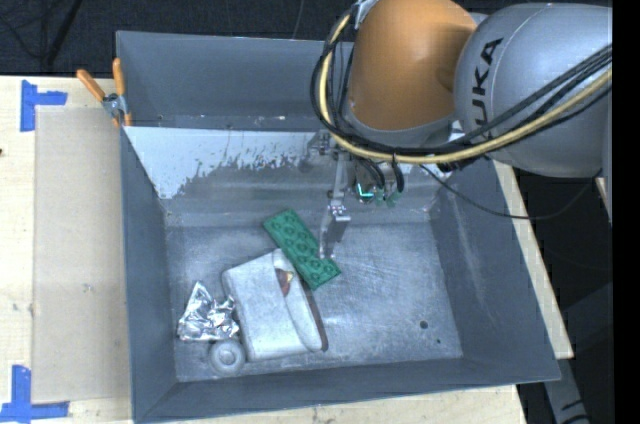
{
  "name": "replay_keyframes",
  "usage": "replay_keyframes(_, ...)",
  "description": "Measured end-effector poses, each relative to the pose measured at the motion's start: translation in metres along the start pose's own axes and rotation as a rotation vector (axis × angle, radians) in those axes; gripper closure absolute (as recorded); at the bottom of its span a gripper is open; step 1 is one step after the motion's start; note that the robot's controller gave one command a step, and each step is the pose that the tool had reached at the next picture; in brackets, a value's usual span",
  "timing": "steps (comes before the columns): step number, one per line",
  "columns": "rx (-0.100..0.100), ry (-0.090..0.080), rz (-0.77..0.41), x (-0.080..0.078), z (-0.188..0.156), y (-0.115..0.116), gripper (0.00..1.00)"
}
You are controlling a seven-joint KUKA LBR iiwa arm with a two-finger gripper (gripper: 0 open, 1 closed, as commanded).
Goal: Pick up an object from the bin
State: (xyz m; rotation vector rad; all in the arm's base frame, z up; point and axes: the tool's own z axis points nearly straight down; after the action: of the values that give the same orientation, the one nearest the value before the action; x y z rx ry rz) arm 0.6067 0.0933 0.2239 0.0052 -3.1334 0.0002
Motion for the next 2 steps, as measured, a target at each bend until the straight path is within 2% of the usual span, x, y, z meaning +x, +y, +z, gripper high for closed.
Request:
replay_keyframes(1, -0.003, -0.018, 0.137, 0.0155, 0.1445, 0.0002, 0.00)
replay_keyframes(2, -0.004, -0.030, 0.141, 0.0117, 0.1389, -0.0010, 1.00)
